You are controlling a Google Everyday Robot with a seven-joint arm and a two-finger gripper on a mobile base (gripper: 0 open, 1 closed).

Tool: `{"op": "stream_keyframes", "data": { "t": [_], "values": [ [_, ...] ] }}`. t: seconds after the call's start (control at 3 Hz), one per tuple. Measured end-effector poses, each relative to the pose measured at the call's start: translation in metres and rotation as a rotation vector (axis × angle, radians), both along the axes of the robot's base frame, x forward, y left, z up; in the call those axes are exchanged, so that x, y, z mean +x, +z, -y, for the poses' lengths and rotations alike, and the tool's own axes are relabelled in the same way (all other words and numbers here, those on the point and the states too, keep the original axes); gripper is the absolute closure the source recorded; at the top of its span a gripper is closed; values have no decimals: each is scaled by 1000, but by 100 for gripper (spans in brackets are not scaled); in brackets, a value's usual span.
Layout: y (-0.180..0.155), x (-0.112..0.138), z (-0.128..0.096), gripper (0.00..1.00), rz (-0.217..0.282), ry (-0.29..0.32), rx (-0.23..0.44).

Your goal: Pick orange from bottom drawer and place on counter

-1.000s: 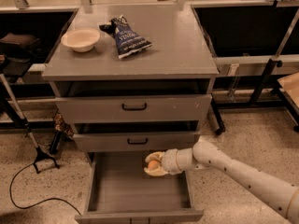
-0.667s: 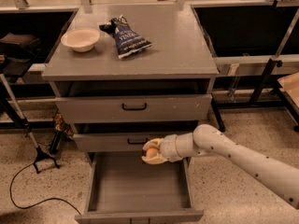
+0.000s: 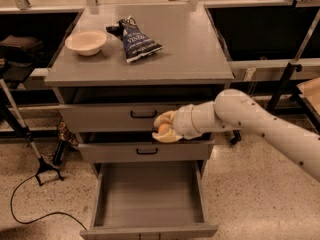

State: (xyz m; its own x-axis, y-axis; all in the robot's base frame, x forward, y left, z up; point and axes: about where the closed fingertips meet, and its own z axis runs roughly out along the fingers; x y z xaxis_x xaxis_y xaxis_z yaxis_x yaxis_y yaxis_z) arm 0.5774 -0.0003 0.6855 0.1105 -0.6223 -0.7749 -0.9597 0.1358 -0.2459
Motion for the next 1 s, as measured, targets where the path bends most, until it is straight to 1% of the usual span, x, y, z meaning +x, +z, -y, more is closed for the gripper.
{"op": "stream_keyframes", "data": {
  "t": [0.33, 1.0],
  "values": [
    [48, 9, 6, 100, 45, -45, -22],
    [147, 51, 3, 100, 139, -168, -95]
  ]
}}
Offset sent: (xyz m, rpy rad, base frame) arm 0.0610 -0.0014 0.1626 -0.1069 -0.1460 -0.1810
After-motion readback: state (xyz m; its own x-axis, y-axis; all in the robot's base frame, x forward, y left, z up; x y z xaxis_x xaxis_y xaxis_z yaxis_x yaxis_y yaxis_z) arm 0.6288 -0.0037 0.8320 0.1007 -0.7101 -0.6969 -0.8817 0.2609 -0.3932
